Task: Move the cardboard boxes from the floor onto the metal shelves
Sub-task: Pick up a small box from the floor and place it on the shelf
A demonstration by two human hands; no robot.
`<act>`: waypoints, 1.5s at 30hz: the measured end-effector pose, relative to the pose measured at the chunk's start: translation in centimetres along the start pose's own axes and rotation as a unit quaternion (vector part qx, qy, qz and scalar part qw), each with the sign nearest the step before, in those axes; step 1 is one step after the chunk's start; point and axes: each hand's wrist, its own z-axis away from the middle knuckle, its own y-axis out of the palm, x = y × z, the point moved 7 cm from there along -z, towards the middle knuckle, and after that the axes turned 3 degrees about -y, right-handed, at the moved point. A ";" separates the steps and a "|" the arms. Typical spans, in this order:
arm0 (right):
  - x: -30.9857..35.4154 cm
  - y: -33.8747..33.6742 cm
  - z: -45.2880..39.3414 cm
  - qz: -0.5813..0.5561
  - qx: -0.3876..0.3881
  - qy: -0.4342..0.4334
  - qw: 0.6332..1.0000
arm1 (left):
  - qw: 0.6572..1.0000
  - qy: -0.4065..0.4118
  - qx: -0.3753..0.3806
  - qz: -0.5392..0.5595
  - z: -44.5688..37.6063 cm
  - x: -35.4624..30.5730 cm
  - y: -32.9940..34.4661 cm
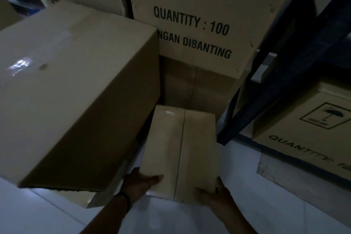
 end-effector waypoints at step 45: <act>8.7 -10.9 35.0 -0.086 -0.139 -0.339 0.926 | 0.925 0.214 0.172 0.262 29.5 -1.4 -2.7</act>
